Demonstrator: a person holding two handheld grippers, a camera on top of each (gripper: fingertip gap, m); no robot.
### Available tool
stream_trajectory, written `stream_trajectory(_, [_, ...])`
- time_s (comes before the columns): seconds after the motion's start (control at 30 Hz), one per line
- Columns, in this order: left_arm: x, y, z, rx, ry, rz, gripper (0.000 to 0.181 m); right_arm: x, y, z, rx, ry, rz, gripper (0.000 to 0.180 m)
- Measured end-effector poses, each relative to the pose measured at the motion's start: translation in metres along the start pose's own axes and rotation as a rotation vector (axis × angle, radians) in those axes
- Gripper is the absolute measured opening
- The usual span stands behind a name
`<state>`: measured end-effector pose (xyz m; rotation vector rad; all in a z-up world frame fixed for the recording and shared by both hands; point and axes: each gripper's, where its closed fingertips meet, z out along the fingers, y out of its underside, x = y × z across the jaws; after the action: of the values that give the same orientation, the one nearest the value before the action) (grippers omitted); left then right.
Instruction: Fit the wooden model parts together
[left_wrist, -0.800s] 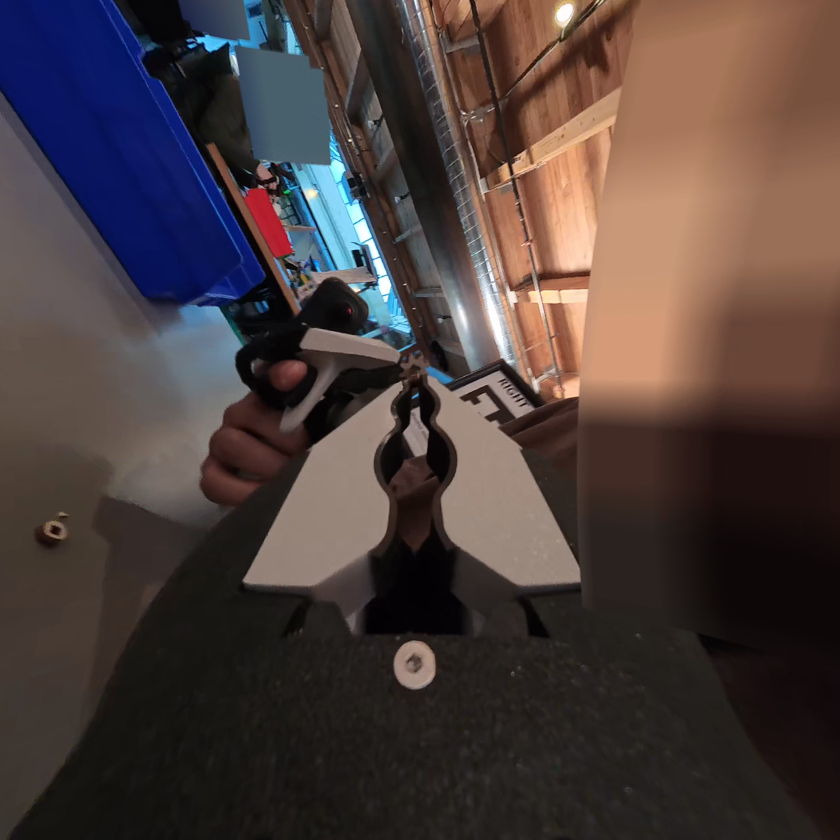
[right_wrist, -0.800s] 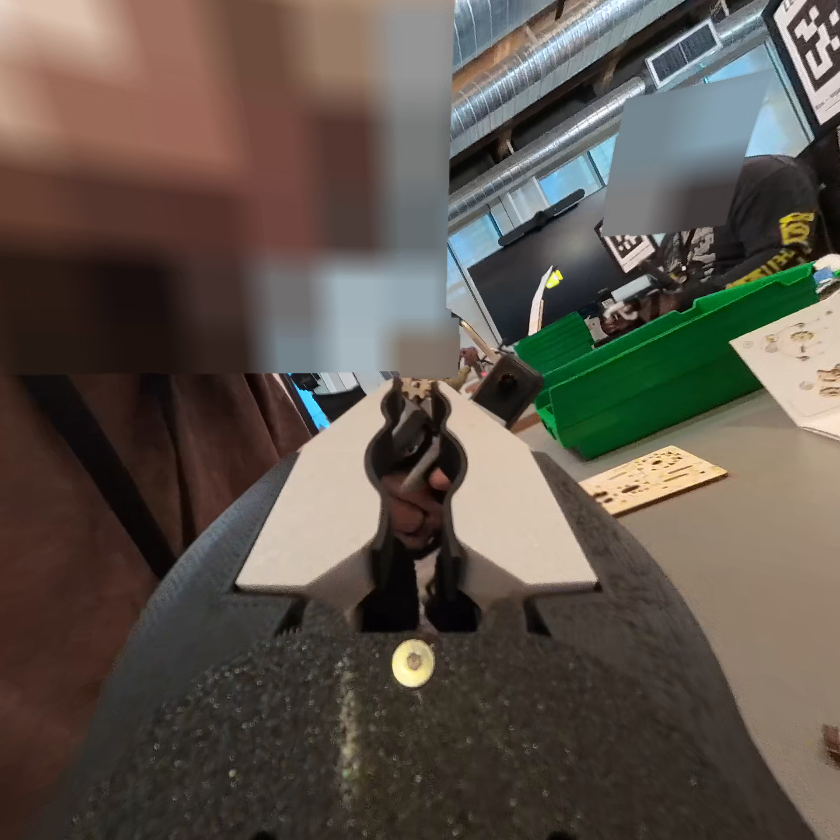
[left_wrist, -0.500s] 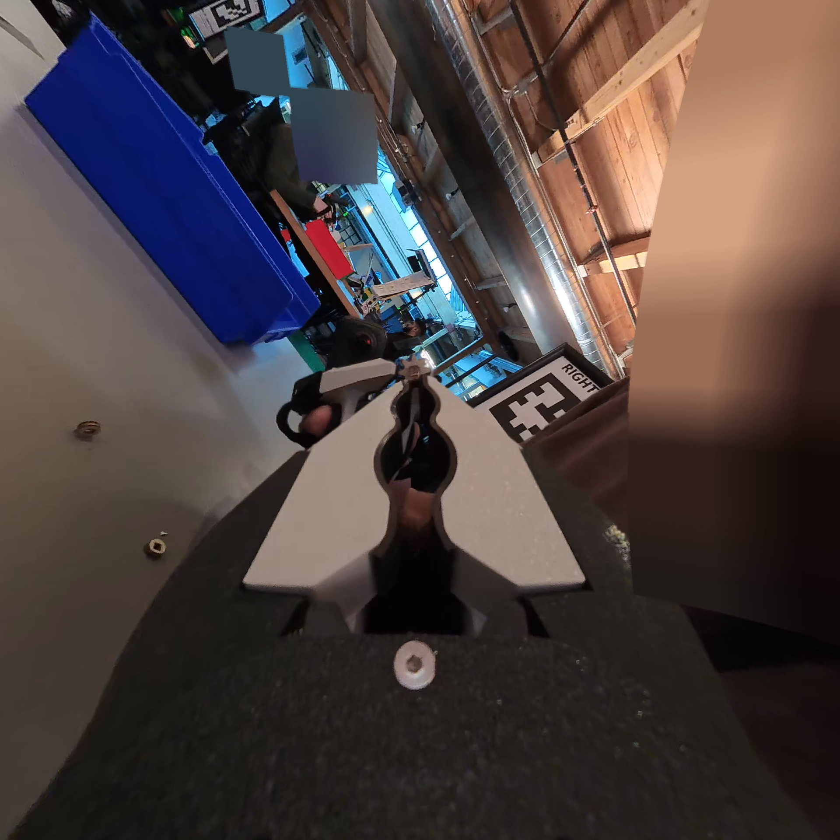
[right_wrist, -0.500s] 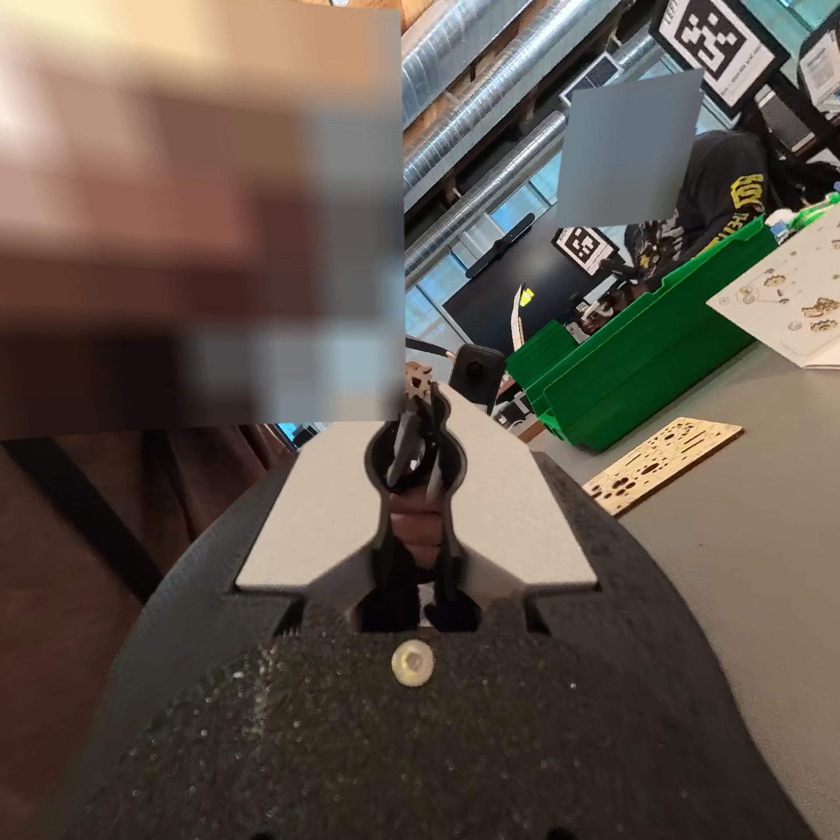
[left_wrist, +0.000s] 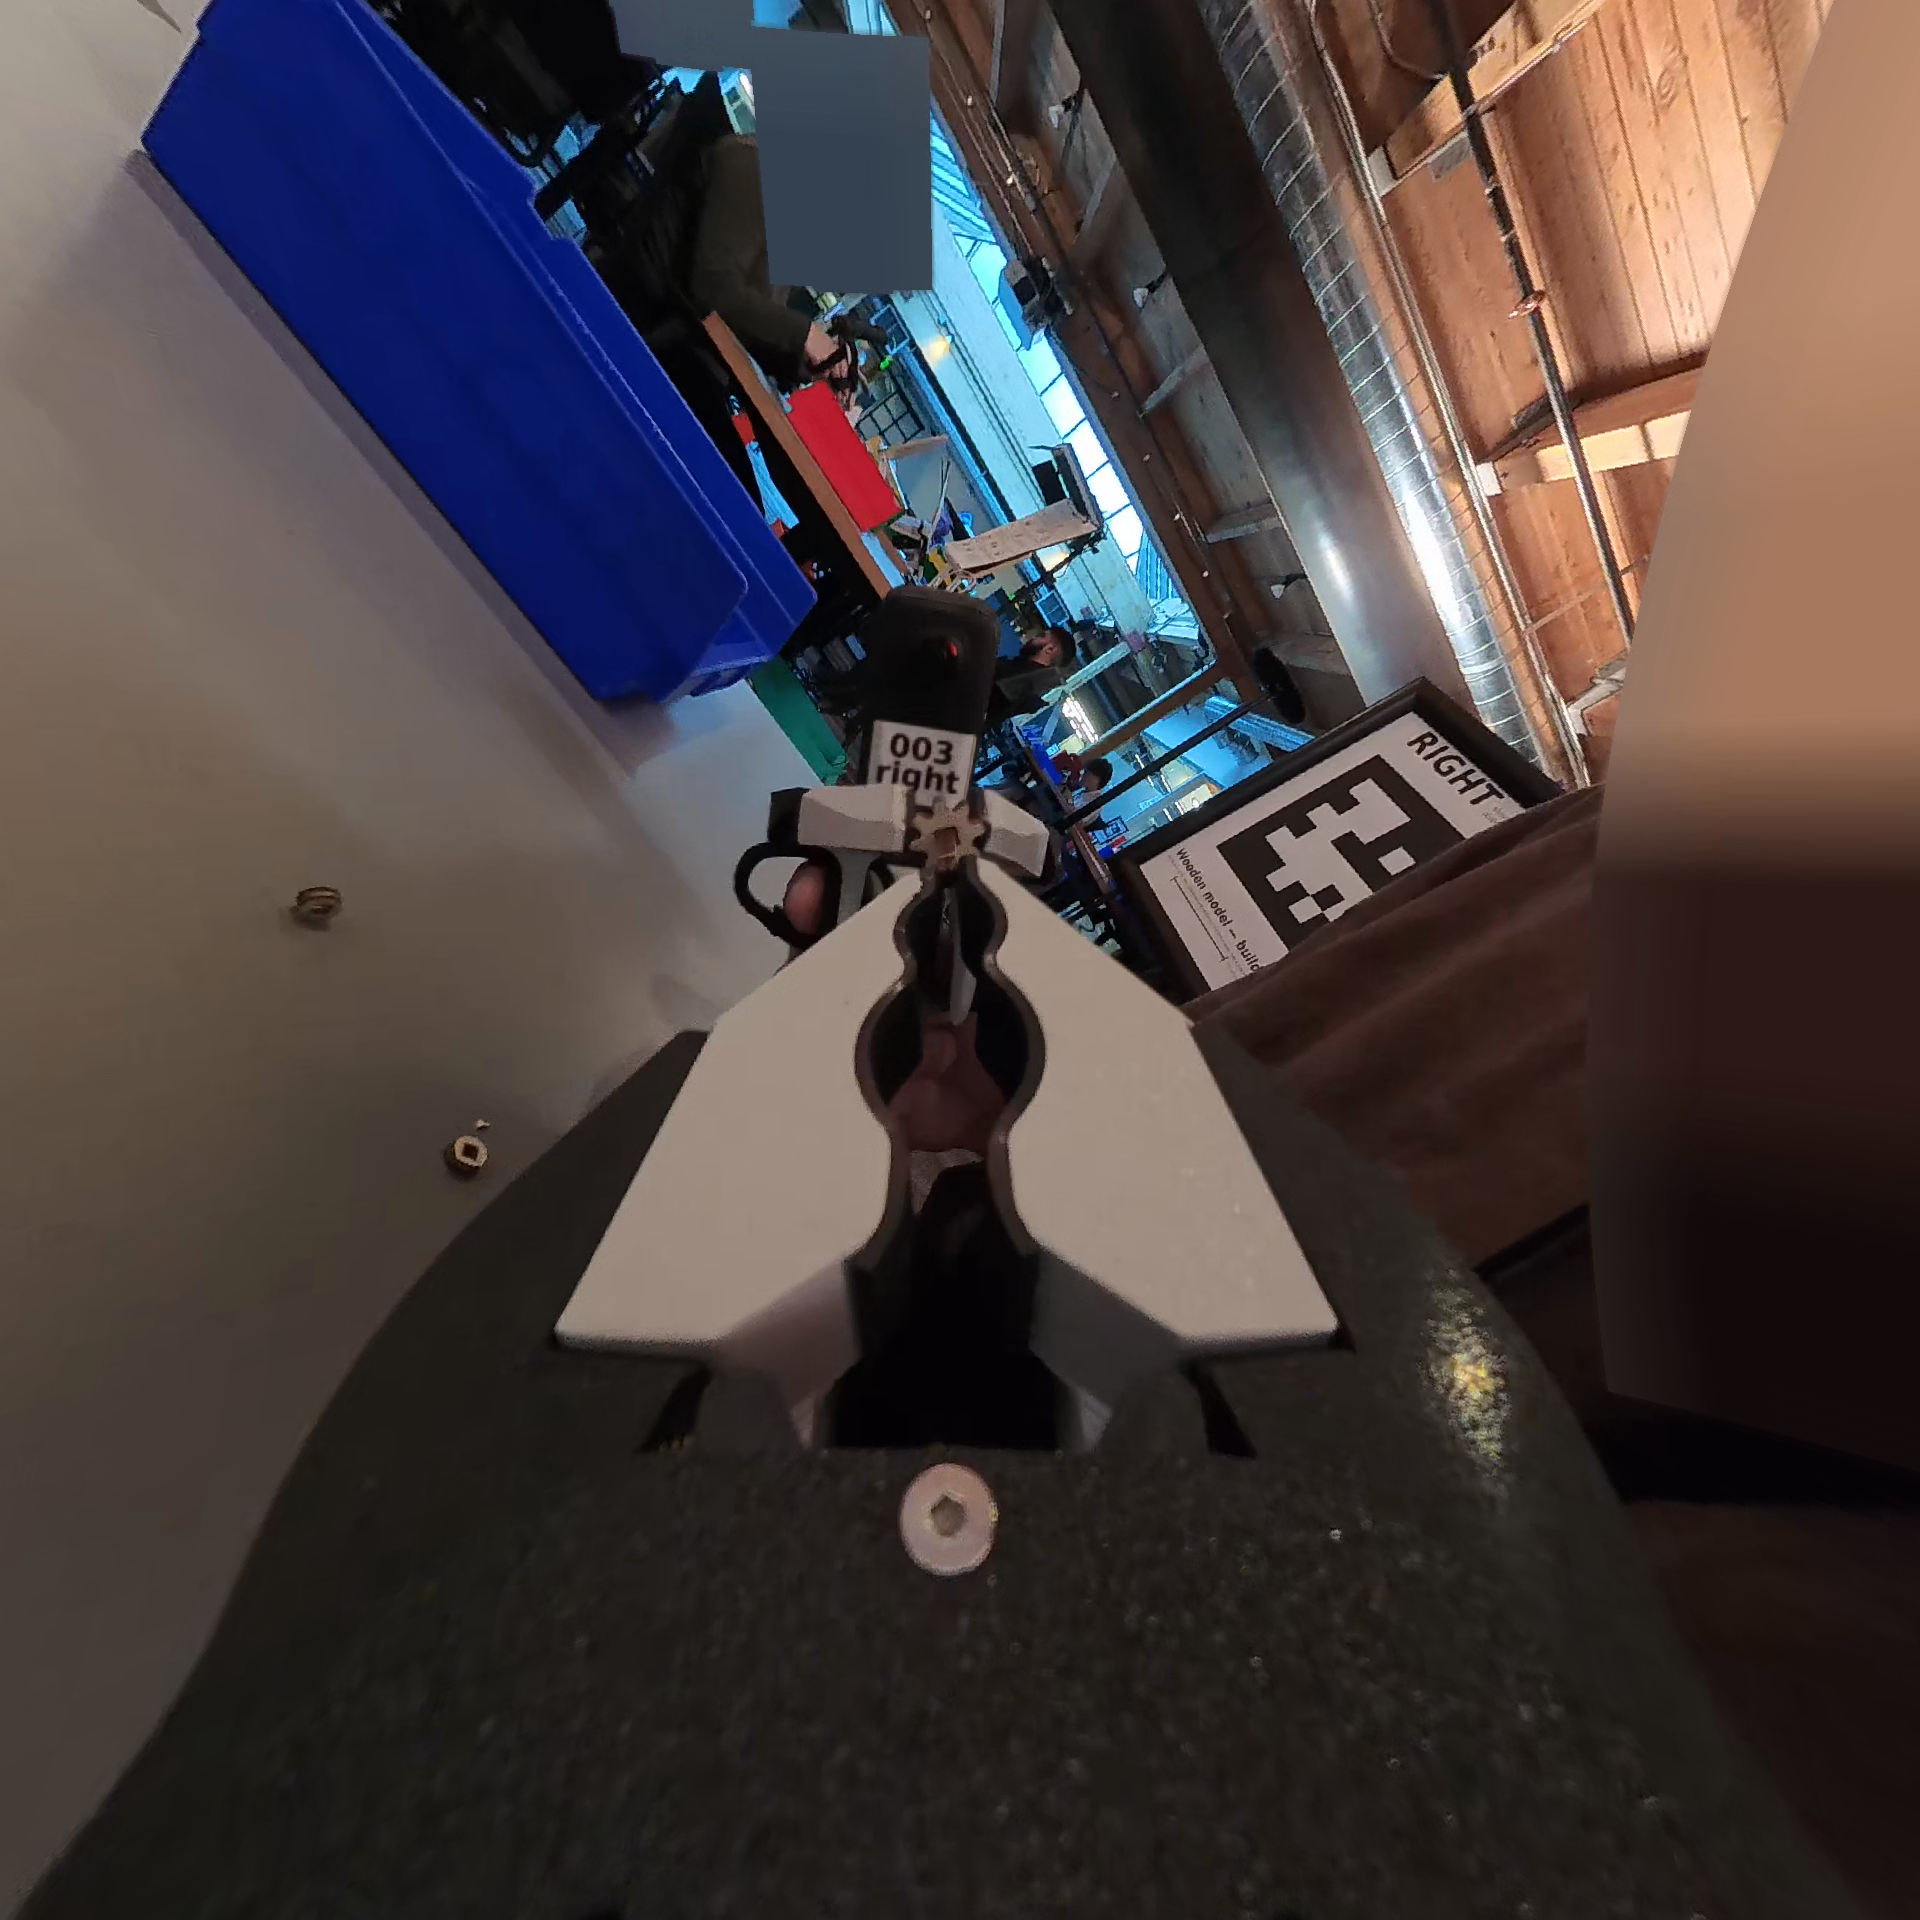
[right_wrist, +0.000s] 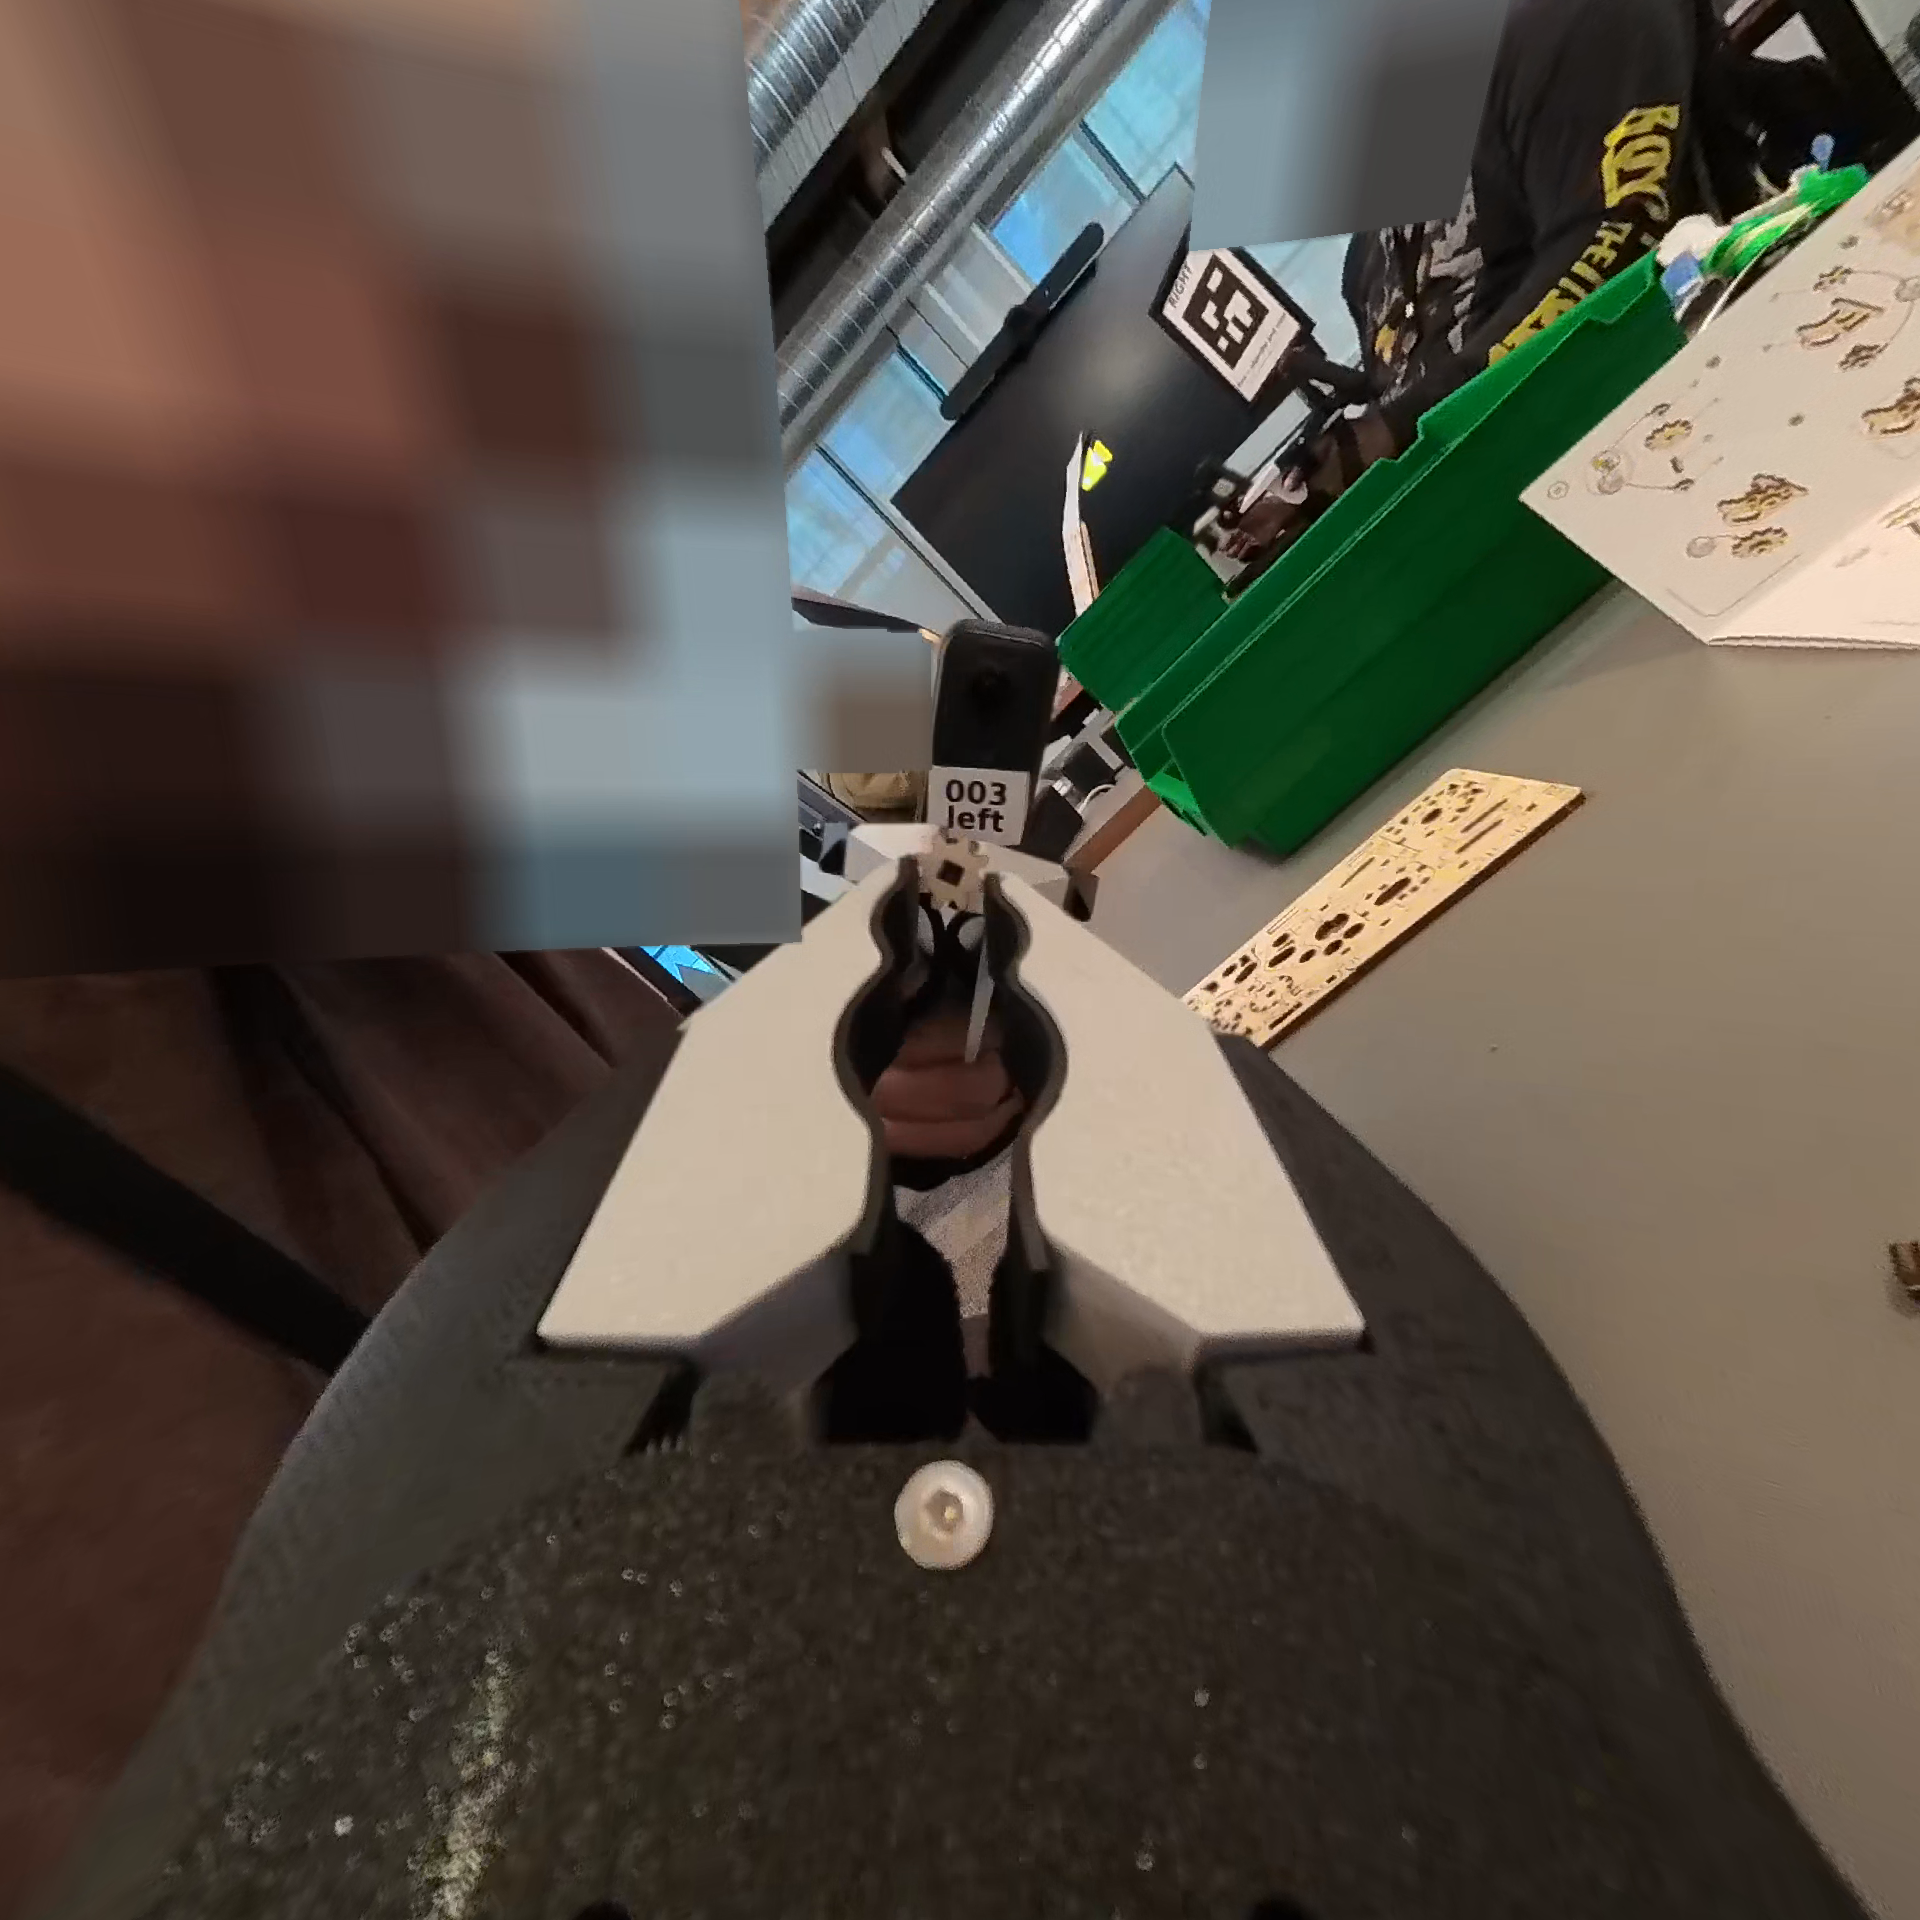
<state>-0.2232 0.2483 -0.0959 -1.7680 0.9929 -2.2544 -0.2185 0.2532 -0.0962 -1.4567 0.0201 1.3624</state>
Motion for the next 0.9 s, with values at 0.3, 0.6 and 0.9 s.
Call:
stream_trajectory(0.3, [-0.003,0.01,0.003,-0.056,-0.013,-0.013,0.0,0.002,0.01,-0.007,-0.121,0.01,-0.019,0.011])
stream_trajectory(0.6, [0.002,0.026,0.001,-0.183,0.054,-0.051,0.0,-0.006,0.023,-0.012,-0.334,-0.086,0.072,0.012])
stream_trajectory(0.9, [-0.005,0.032,-0.004,-0.239,0.033,-0.057,0.0,0.0,0.032,-0.013,-0.377,-0.059,0.073,0.012])
